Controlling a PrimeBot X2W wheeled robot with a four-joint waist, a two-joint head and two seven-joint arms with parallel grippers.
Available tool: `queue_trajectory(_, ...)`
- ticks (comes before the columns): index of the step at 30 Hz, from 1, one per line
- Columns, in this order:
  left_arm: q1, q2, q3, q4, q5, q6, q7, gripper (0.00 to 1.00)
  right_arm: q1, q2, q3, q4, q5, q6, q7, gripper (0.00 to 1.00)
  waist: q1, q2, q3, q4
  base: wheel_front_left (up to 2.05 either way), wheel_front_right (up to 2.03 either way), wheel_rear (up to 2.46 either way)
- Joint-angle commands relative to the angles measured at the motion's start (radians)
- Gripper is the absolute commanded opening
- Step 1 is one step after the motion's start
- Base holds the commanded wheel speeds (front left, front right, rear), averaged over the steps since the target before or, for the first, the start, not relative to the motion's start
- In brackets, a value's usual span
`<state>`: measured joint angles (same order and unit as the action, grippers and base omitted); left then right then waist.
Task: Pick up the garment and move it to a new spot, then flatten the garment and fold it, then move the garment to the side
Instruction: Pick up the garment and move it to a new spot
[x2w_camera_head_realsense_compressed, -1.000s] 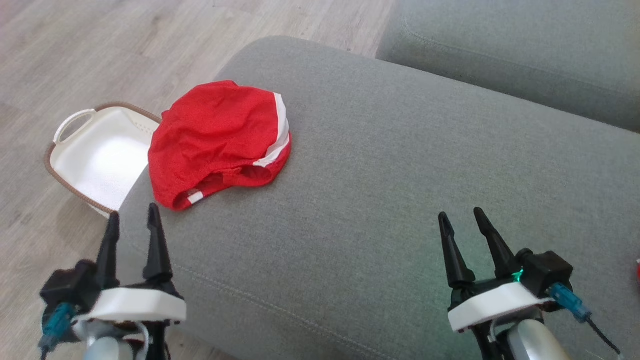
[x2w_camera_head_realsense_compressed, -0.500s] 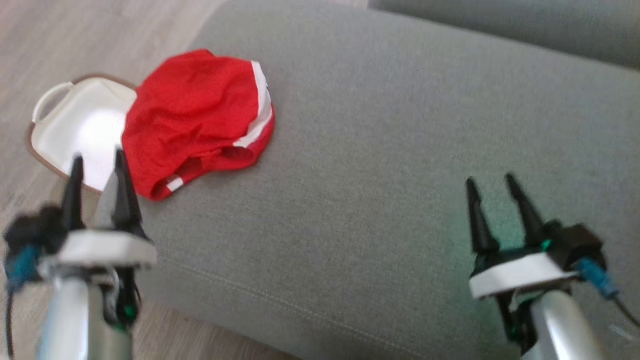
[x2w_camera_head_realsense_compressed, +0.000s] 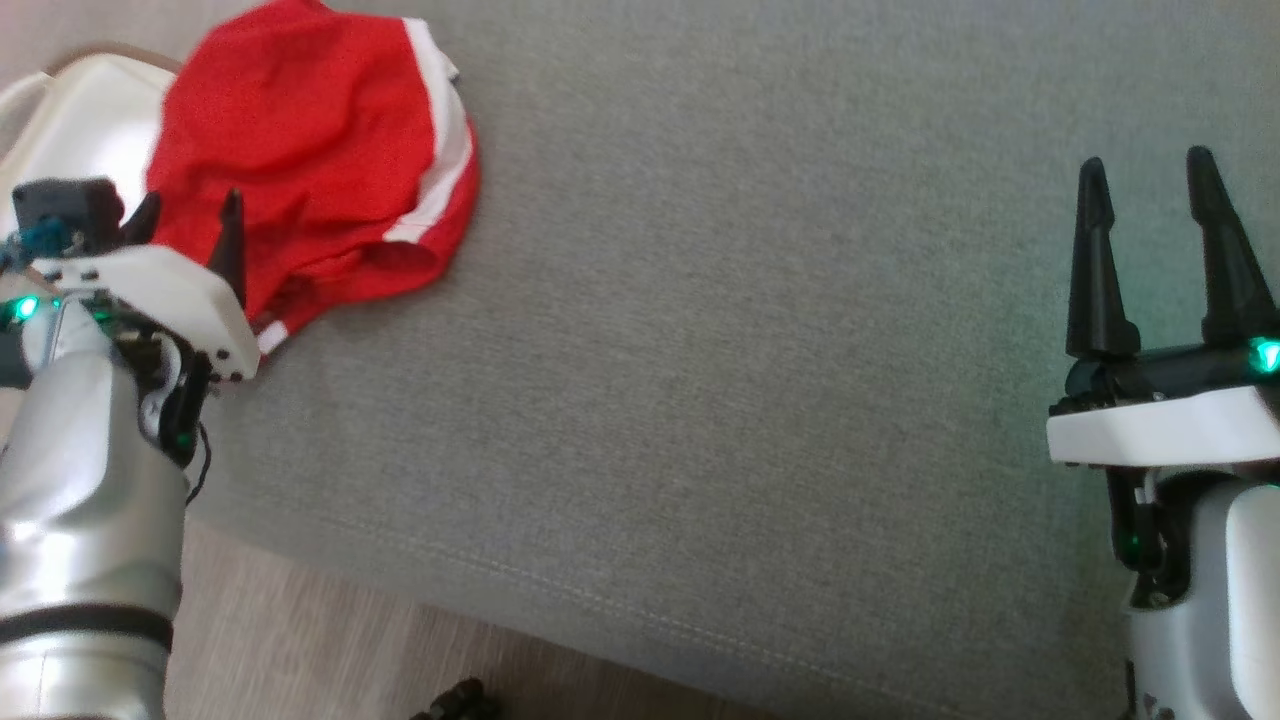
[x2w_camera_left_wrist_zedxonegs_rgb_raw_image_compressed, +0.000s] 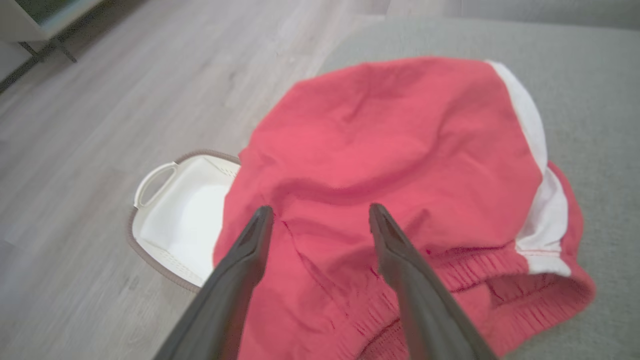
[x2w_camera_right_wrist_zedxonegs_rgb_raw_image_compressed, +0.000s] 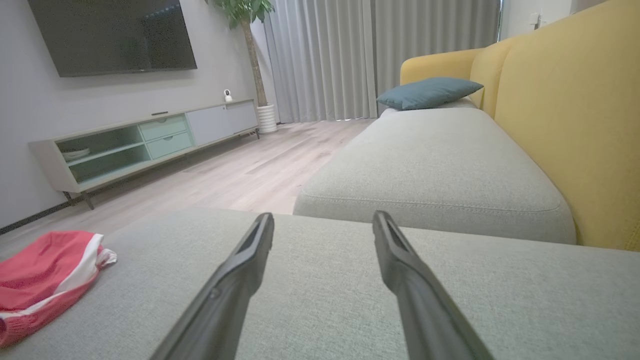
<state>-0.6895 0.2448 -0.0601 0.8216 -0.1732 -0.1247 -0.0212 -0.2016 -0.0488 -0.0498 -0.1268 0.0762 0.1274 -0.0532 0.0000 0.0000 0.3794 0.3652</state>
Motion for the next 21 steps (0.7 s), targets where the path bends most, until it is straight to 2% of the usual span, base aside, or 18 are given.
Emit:
queue_trajectory(1,-0.04,0.058,0.014,0.001,-0.013,-0.005,0.005,1.0,-0.02,-0.001,0.03,-0.047,-0.013,0.003,0.011,1.0,0.0,0.0,0.035,-0.023,0.0,0.0,0.0)
queue_trajectory(12,-0.186,0.106,-0.197,0.221,-0.152,-0.006,0.087,1.0,-0.017,-0.001,0.053,-0.108,-0.03,0.003,0.041,1.0,0.0,0.0,0.106,-0.082,0.0,0.0,0.0)
queue_trajectory(13,-0.192,0.111,-0.211,0.231,-0.167,-0.006,0.096,0.97,-0.017,-0.001,0.053,-0.109,-0.03,0.003,0.04,1.0,0.0,0.0,0.108,-0.086,0.0,0.0,0.0)
queue_trajectory(14,-0.197,0.115,-0.226,0.239,-0.182,-0.006,0.102,0.15,-0.017,-0.001,0.053,-0.109,-0.029,0.003,0.038,1.0,0.0,0.0,0.11,-0.09,0.0,0.0,0.0)
queue_trajectory(15,-0.199,0.117,-0.243,0.242,-0.198,-0.006,0.107,0.0,-0.018,-0.001,0.052,-0.108,-0.027,0.003,0.036,1.0,0.0,0.0,0.11,-0.092,0.0,0.0,0.0)
queue_trajectory(21,-0.205,0.143,-0.319,0.236,-0.273,-0.006,0.06,0.0,-0.022,-0.001,0.055,-0.079,-0.012,0.003,0.016,1.0,0.0,0.0,0.083,-0.102,0.0,0.0,0.0)
